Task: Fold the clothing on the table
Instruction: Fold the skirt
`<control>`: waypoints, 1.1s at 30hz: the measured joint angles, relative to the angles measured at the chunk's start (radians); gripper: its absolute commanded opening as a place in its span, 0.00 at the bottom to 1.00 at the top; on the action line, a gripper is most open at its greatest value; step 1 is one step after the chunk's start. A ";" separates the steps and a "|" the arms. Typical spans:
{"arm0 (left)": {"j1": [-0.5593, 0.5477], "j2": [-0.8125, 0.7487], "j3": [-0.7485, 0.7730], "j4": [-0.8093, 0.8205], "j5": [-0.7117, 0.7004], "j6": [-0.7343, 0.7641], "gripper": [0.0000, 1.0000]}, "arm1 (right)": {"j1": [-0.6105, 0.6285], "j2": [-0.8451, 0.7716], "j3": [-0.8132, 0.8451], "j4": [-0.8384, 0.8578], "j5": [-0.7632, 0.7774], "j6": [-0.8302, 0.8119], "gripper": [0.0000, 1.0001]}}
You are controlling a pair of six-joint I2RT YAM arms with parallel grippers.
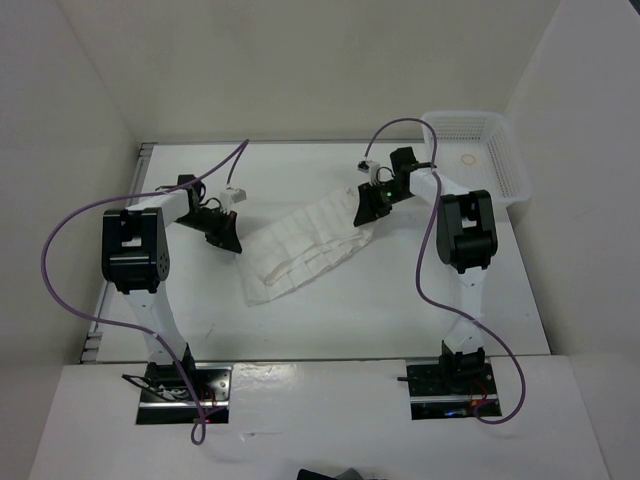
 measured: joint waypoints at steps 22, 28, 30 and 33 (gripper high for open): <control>0.000 0.000 0.000 -0.012 0.002 0.022 0.00 | 0.053 0.002 0.003 -0.035 0.039 -0.031 0.20; 0.000 0.000 0.000 -0.012 0.002 0.022 0.00 | 0.055 0.002 0.003 -0.032 0.078 -0.024 0.00; 0.000 0.000 0.000 -0.012 0.003 0.022 0.00 | 0.062 0.001 0.003 -0.031 0.108 -0.014 0.00; 0.000 0.000 0.000 -0.012 0.003 0.022 0.00 | 0.095 -0.016 0.003 -0.030 0.203 0.000 0.00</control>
